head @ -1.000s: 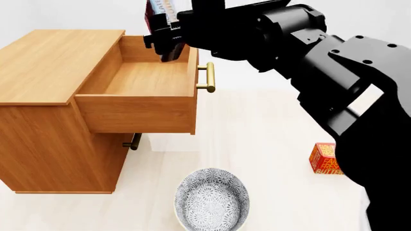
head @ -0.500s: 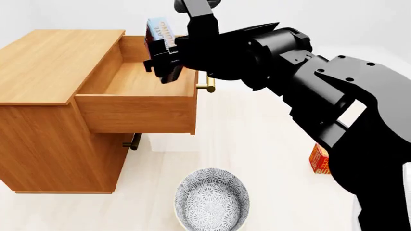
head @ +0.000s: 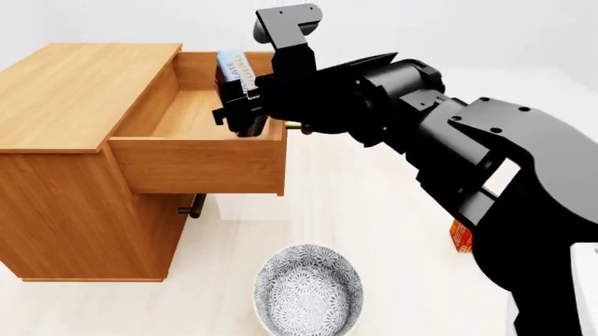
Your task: Put the chocolate pudding in the top drawer of the cabinet and close it.
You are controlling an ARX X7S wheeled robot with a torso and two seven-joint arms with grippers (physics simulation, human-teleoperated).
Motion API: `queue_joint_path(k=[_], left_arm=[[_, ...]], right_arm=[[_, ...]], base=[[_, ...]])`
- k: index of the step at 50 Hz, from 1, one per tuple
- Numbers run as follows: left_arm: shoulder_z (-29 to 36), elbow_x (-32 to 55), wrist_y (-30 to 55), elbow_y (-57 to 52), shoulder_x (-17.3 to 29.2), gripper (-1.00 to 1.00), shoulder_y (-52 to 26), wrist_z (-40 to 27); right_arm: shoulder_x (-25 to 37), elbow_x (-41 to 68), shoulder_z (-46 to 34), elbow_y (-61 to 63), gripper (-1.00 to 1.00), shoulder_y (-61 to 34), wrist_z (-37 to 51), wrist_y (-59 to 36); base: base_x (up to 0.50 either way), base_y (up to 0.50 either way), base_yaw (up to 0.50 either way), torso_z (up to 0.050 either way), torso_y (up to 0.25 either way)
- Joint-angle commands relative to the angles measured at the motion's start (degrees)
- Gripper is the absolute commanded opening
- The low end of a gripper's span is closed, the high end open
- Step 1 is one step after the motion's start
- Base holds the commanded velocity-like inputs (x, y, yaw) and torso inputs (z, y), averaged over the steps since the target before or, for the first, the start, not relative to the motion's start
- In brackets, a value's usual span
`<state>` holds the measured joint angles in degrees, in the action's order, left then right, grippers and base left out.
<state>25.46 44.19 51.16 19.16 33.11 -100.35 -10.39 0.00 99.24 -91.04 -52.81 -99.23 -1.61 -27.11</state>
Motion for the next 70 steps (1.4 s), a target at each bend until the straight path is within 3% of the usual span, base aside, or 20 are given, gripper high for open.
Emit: queue_joint_path(k=[1, 10, 11, 44, 70], left_arm=[[-0.1, 0.2, 0.1, -0.4, 0.5, 1.0, 0.4, 0.1], [-0.1, 0.0, -0.4, -0.2, 0.5, 1.0, 0.8, 0.2], [-0.1, 0.0, -0.4, -0.2, 0.5, 1.0, 0.8, 0.2], [-0.7, 0.9, 0.6, -1.7, 1.2, 1.0, 1.1, -0.4], [-2.5, 5.6, 3.9, -8.1, 0.8, 1.0, 4.2, -2.6]], right_arm=[[0.0, -1.3, 0.4, 0.3, -1.0, 0.7, -0.3, -0.4], [0.0, -1.4, 0.4, 0.3, -1.0, 1.0, -0.3, -0.6], [0.0, -1.3, 0.4, 0.3, 1.0, 1.0, -0.3, -0.7], [0.0, 2.0, 0.2, -1.7, 1.0, -4.8, -0.3, 0.7], [0.3, 2.8, -3.5, -22.2, 1.0, -9.0, -5.0, 0.0]], base=[[0.0, 0.0, 0.0, 0.0, 0.0], [0.0, 0.0, 0.0, 0.0, 0.0], [0.0, 0.0, 0.0, 0.0, 0.0], [0.0, 0.0, 0.0, 0.0, 0.0], [0.0, 0.0, 0.0, 0.0, 0.0]])
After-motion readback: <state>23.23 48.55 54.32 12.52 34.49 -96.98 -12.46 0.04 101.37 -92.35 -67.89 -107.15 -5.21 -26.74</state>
